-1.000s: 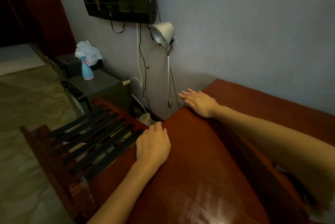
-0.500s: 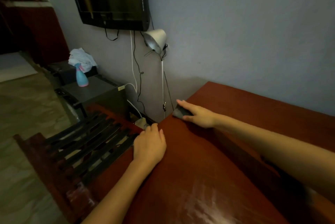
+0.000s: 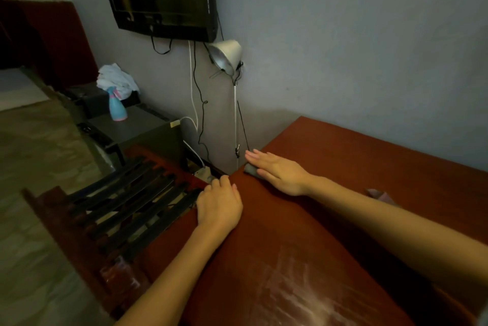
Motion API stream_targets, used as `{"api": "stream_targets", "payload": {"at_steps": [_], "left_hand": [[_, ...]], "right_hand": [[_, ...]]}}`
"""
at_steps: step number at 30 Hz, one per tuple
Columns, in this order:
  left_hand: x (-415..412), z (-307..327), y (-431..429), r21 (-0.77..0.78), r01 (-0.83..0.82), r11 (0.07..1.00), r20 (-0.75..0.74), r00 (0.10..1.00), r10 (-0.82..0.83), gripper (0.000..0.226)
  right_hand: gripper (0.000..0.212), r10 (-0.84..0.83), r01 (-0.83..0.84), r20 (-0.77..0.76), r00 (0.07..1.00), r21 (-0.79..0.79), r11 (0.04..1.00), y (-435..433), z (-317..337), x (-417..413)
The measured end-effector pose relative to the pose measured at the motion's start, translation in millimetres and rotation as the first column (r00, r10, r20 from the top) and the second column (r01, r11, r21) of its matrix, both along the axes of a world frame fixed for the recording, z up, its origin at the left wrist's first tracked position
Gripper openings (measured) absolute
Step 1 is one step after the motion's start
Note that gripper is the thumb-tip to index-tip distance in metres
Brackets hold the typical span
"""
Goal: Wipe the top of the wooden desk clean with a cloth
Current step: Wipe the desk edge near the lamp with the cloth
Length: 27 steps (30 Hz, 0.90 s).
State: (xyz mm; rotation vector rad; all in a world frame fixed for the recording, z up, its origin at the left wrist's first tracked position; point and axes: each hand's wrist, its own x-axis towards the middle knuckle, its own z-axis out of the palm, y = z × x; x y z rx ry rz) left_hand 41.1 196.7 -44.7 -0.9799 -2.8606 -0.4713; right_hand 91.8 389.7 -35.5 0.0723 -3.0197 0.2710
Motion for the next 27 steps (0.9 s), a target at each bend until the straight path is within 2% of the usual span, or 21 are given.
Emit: {"api": "stream_targets", "payload": {"at_steps": [3, 6, 9, 12, 16, 19, 23, 27], "left_hand": [[-1, -3, 2, -0.019, 0.0, 1.0, 0.003, 1.0, 0.0, 0.041], [-6, -5, 3, -0.043, 0.035, 0.998, 0.009, 0.999, -0.035, 0.047], [-8, -2, 4, -0.044, 0.214, 0.976, -0.008, 0.977, -0.214, 0.053], [-9, 3, 5, -0.063, 0.413, 0.908, -0.028, 0.909, -0.415, 0.052], [-16, 6, 8, -0.058, 0.523, 0.85, -0.007, 0.852, -0.524, 0.051], [-18, 7, 14, -0.056, 0.544, 0.837, 0.008, 0.839, -0.544, 0.051], [-22, 5, 35, -0.055, 0.495, 0.867, -0.001, 0.868, -0.496, 0.053], [-24, 5, 59, -0.065, 0.426, 0.902, 0.013, 0.904, -0.426, 0.056]], "right_hand": [[0.049, 0.027, -0.027, 0.025, 0.999, -0.014, 1.0, -8, 0, -10], [0.05, -0.065, 0.066, 0.086, 0.994, -0.002, 0.998, 6, 6, -33], [0.05, -0.221, 0.222, 0.109, 0.969, -0.004, 0.975, 31, 13, -46], [0.05, -0.305, 0.307, 0.106, 0.946, 0.001, 0.952, 53, 10, -36], [0.051, -0.358, 0.358, 0.115, 0.927, 0.021, 0.933, 59, 10, -11], [0.05, -0.296, 0.296, 0.099, 0.95, 0.017, 0.955, 43, 8, 7], [0.048, -0.196, 0.197, 0.08, 0.977, -0.006, 0.98, 28, 5, 4], [0.047, -0.201, 0.201, 0.089, 0.976, 0.007, 0.98, 42, 6, -26]]}}
